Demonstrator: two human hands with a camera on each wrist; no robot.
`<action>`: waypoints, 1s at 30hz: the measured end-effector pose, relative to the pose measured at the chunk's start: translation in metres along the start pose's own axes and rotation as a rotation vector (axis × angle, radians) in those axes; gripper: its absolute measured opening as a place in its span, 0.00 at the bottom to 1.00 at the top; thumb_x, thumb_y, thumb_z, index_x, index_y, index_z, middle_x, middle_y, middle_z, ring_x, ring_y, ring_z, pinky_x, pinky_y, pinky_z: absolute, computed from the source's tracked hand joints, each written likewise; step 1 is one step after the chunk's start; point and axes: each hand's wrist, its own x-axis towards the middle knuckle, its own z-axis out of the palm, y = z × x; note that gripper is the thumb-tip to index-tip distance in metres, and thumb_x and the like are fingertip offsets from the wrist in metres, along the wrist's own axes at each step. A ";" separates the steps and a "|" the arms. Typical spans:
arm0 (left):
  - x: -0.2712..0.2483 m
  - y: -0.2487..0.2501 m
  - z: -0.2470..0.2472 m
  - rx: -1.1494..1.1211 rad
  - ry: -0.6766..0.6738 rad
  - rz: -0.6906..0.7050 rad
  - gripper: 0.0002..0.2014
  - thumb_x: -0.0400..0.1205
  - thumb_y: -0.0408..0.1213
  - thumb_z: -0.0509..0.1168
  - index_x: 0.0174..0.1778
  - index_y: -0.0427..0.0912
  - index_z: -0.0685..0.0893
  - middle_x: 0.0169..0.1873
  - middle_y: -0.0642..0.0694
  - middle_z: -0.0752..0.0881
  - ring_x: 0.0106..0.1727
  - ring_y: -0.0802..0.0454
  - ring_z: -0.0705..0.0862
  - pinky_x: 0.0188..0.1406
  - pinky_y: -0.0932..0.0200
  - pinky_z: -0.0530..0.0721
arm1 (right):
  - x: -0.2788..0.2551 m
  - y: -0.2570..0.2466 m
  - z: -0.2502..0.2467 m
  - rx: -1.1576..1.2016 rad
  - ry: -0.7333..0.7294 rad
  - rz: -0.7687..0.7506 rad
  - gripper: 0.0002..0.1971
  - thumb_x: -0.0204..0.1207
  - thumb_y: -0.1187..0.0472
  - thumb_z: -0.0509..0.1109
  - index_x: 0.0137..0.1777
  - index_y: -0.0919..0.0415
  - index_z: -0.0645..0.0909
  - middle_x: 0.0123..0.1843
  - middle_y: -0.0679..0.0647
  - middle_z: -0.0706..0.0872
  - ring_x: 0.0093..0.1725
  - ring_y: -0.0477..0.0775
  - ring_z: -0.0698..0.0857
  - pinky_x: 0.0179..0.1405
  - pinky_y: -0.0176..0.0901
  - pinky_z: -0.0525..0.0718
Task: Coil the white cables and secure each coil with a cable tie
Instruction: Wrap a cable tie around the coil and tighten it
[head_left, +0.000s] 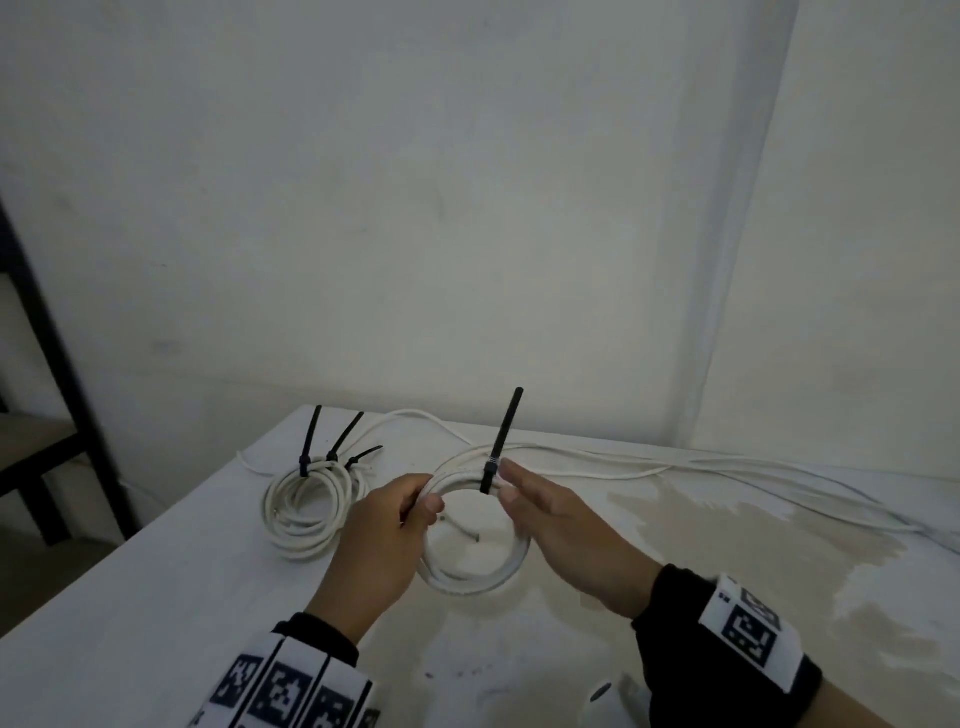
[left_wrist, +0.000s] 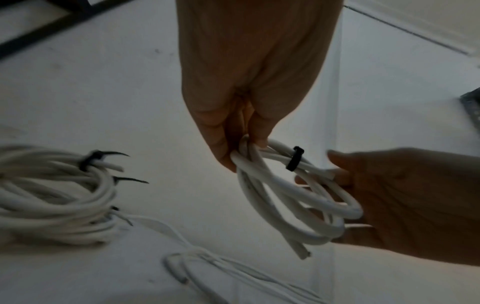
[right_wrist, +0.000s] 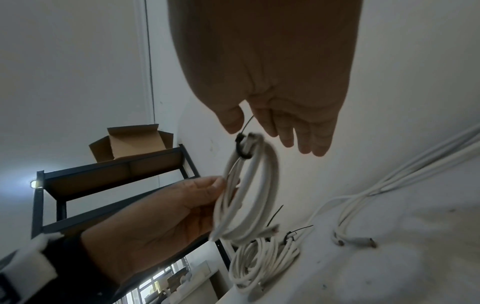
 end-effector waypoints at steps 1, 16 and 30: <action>0.003 -0.007 -0.007 0.004 0.012 -0.031 0.08 0.82 0.33 0.61 0.41 0.47 0.82 0.37 0.47 0.87 0.44 0.48 0.85 0.47 0.52 0.81 | 0.004 0.001 0.000 -0.005 0.004 0.040 0.24 0.83 0.51 0.56 0.79 0.51 0.62 0.76 0.39 0.67 0.73 0.34 0.65 0.65 0.26 0.61; 0.047 -0.124 -0.087 0.437 0.078 -0.365 0.10 0.84 0.33 0.56 0.49 0.35 0.83 0.42 0.40 0.83 0.43 0.46 0.77 0.41 0.57 0.67 | 0.059 0.047 -0.014 -0.168 0.055 0.299 0.20 0.79 0.51 0.65 0.69 0.55 0.74 0.67 0.48 0.78 0.60 0.42 0.76 0.56 0.34 0.69; 0.052 -0.144 -0.092 0.460 0.060 -0.484 0.10 0.79 0.27 0.61 0.55 0.37 0.82 0.49 0.34 0.85 0.52 0.37 0.81 0.46 0.55 0.74 | 0.082 0.059 -0.014 -0.292 0.031 0.353 0.20 0.78 0.53 0.66 0.68 0.59 0.75 0.60 0.50 0.77 0.56 0.47 0.77 0.52 0.34 0.69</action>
